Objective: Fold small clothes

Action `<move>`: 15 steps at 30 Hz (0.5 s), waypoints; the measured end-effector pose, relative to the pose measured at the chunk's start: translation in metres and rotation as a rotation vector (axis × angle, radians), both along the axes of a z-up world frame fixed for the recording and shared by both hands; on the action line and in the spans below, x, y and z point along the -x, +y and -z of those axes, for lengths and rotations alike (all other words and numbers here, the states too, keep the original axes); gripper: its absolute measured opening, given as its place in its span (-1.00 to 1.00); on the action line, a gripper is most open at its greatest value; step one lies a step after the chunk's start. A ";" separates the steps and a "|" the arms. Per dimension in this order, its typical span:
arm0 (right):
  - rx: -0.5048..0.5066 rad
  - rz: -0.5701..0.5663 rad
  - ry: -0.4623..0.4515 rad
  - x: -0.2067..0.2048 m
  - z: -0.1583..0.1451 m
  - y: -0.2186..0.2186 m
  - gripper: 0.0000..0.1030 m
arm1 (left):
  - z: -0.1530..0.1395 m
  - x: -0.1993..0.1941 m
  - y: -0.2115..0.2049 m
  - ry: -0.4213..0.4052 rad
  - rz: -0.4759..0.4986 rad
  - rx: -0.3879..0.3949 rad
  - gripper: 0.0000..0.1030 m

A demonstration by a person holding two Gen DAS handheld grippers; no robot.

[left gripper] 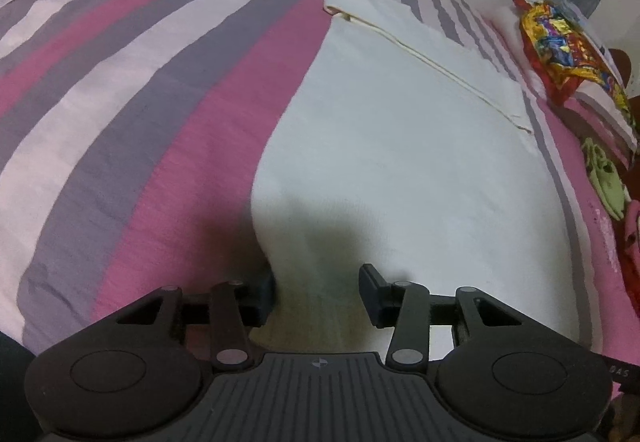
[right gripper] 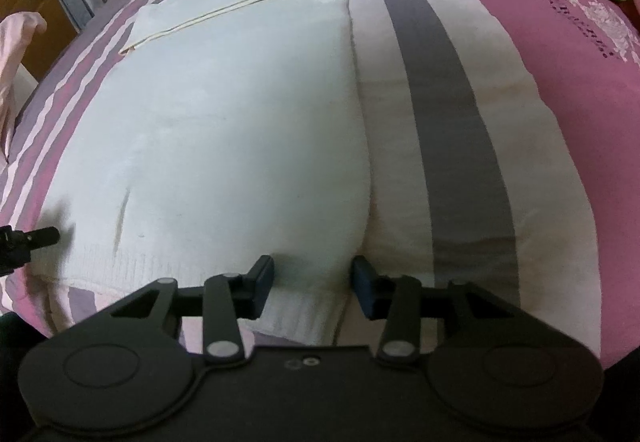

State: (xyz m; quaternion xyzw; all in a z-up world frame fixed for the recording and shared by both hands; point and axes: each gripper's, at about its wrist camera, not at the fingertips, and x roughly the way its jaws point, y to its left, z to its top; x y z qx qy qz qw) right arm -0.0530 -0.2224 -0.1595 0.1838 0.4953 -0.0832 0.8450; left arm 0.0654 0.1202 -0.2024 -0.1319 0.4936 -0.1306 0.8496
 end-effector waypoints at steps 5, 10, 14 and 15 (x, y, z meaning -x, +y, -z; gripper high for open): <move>0.000 0.001 0.010 -0.001 0.000 0.000 -0.52 | 0.002 -0.003 0.005 0.025 -0.016 0.021 -0.84; -0.057 0.001 0.001 -0.001 -0.004 -0.005 -0.85 | 0.000 -0.005 0.001 0.028 -0.005 0.046 -0.83; -0.072 -0.003 -0.020 -0.001 -0.009 -0.007 -0.86 | -0.009 -0.005 -0.008 0.000 0.038 0.027 -0.84; -0.054 -0.009 -0.021 -0.001 -0.010 -0.006 -0.86 | -0.008 -0.006 -0.009 0.004 0.042 0.010 -0.84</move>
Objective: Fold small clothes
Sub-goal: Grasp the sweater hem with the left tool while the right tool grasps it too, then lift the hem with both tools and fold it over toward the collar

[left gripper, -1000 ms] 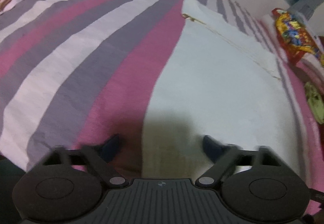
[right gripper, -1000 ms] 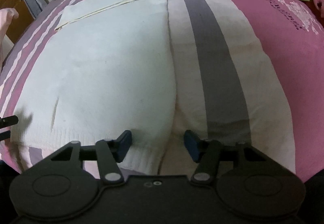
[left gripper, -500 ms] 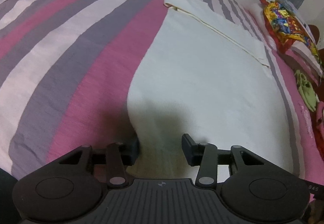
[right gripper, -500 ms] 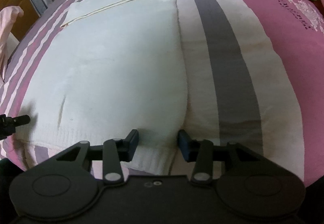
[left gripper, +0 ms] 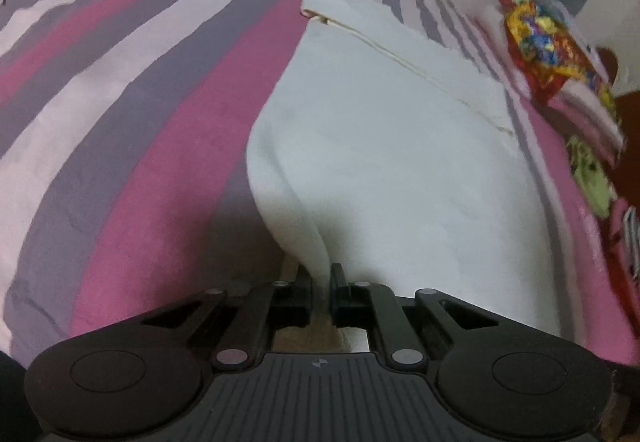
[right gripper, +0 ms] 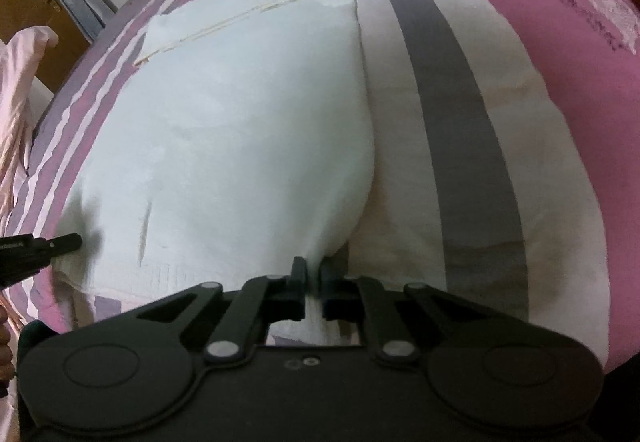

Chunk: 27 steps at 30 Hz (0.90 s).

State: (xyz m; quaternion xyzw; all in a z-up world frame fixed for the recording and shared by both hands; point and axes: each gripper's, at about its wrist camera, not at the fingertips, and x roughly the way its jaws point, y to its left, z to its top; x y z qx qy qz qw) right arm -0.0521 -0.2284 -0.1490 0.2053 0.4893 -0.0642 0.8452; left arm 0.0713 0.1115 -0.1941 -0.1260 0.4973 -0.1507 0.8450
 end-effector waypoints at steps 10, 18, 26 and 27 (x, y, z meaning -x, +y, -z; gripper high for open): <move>-0.040 0.007 0.080 0.000 0.019 -0.003 -0.49 | 0.008 0.000 0.001 0.056 -0.005 -0.030 -0.83; -0.108 -0.011 -0.002 0.000 -0.001 0.002 -0.83 | -0.011 0.003 0.002 -0.009 -0.030 0.051 -0.83; -0.113 -0.007 -0.166 -0.024 -0.047 -0.007 -0.83 | -0.051 -0.036 -0.012 -0.124 -0.009 0.089 -0.83; -0.103 -0.006 -0.184 -0.030 -0.051 -0.010 -0.83 | -0.054 -0.043 -0.013 -0.133 -0.012 0.091 -0.83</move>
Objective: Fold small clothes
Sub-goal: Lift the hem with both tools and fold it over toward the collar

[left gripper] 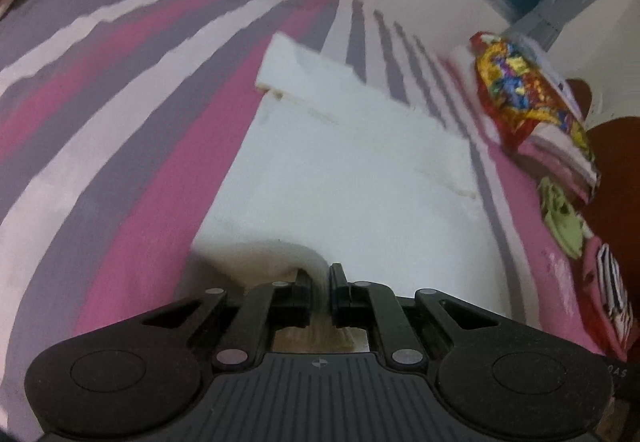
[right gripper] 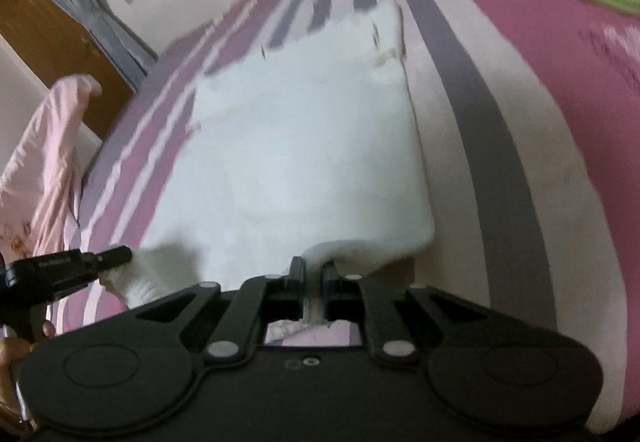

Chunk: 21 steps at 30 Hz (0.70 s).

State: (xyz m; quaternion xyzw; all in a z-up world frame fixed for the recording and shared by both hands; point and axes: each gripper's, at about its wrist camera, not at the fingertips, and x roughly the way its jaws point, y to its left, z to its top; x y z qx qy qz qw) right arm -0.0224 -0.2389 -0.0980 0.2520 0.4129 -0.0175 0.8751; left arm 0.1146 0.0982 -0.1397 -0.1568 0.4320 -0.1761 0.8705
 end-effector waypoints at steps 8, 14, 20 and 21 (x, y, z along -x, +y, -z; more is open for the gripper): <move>0.029 0.063 -0.099 -0.056 -0.015 -0.031 -0.83 | -0.016 -0.077 -0.030 -0.071 -0.023 0.000 -0.84; 0.043 0.119 -0.154 -0.118 -0.012 -0.061 -0.83 | -0.016 -0.147 -0.055 -0.103 -0.056 0.008 -0.83; 0.080 0.130 -0.186 -0.187 -0.003 -0.086 -0.83 | -0.003 -0.216 -0.084 -0.117 -0.082 0.020 -0.83; 0.080 0.131 -0.184 -0.196 0.000 -0.089 -0.83 | 0.000 -0.228 -0.089 -0.113 -0.081 0.023 -0.84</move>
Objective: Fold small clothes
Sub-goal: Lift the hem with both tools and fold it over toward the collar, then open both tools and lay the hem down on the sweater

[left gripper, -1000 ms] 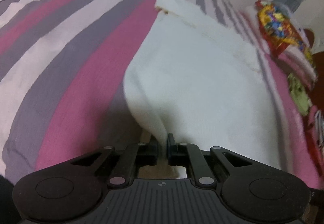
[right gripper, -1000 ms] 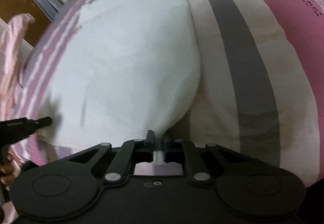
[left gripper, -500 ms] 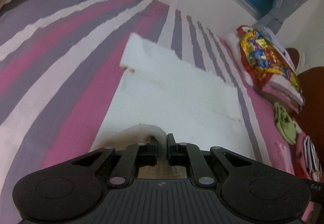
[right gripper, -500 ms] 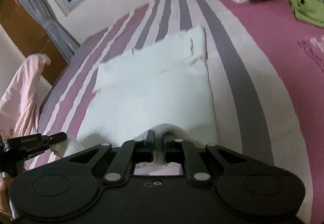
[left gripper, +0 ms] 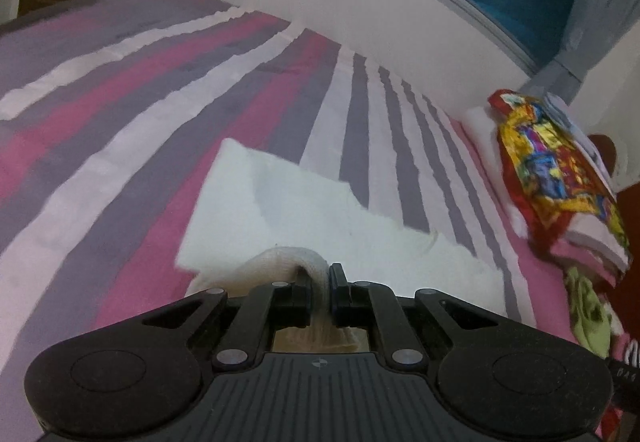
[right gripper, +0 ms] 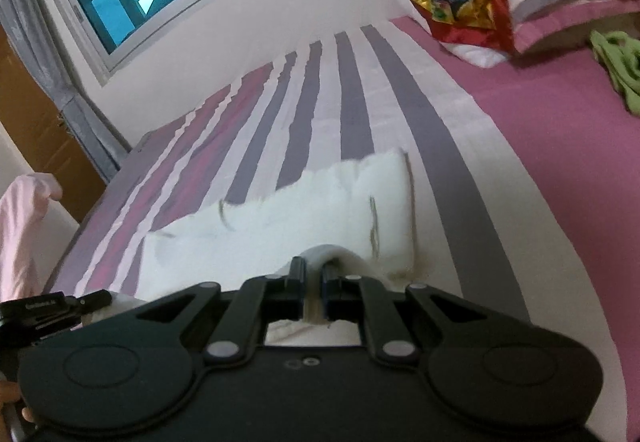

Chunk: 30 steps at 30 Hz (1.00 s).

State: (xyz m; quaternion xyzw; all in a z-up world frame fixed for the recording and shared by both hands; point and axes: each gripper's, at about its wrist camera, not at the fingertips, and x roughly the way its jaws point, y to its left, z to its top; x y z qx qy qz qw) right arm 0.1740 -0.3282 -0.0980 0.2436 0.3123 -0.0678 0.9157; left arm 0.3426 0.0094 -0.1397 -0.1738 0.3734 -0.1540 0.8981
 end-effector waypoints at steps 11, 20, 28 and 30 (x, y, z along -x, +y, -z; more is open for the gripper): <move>-0.020 0.043 0.053 -0.103 0.036 -0.042 -0.83 | 0.033 -0.106 -0.037 0.096 -0.042 -0.020 -0.83; -0.011 0.094 0.106 -0.133 0.053 -0.058 -0.47 | 0.027 -0.126 -0.041 0.139 -0.061 0.016 -0.82; 0.140 0.084 0.090 -0.143 0.037 -0.049 -0.15 | 0.004 -0.126 -0.032 0.037 -0.137 -0.042 0.80; 0.148 0.077 0.079 -0.142 0.034 -0.047 -0.14 | -0.002 -0.123 -0.031 0.004 -0.111 -0.072 0.80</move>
